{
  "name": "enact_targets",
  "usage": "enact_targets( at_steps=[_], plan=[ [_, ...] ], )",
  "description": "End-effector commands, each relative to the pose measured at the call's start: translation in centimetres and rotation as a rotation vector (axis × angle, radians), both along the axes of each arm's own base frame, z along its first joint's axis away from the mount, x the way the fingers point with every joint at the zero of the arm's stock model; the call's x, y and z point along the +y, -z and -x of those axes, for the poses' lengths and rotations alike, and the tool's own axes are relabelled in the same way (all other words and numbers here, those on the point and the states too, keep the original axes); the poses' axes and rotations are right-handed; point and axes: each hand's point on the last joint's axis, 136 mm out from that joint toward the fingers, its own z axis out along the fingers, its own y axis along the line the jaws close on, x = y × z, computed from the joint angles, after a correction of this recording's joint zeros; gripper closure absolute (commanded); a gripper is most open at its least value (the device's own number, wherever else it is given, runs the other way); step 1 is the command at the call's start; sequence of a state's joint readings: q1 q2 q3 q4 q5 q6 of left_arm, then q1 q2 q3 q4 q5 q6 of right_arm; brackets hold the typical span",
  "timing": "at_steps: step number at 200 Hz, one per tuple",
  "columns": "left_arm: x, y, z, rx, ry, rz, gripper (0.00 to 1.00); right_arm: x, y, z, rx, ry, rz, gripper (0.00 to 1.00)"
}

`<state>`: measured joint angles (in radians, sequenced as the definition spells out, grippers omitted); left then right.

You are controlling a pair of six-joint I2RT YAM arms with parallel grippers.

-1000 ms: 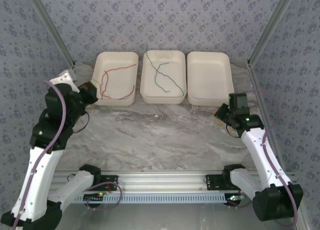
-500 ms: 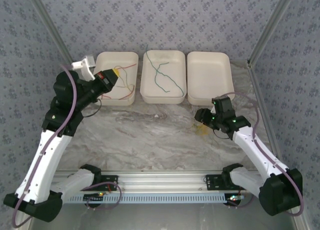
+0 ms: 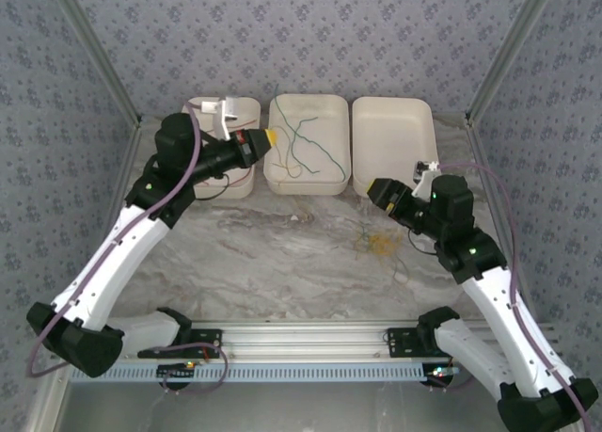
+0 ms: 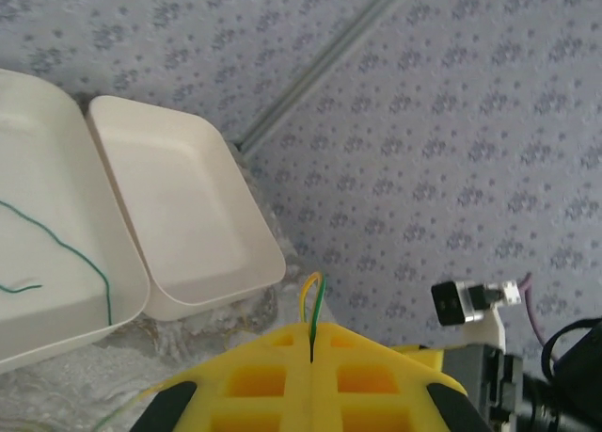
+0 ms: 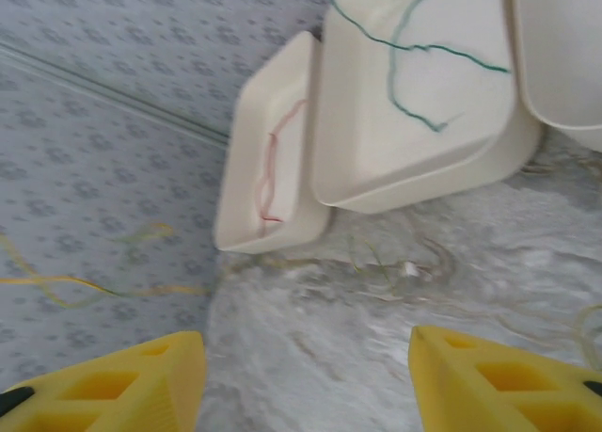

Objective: Untangle the cables

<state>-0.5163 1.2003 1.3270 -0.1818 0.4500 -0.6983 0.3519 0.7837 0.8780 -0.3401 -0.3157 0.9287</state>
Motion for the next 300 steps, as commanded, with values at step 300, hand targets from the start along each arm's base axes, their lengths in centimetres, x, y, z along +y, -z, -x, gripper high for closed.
enact_targets(
  at_steps=[300],
  plan=[
    [-6.3,2.1,4.6,-0.251,0.162,-0.124,1.00,8.5,1.9,1.2,0.474,0.092,-0.664,0.51]
  ],
)
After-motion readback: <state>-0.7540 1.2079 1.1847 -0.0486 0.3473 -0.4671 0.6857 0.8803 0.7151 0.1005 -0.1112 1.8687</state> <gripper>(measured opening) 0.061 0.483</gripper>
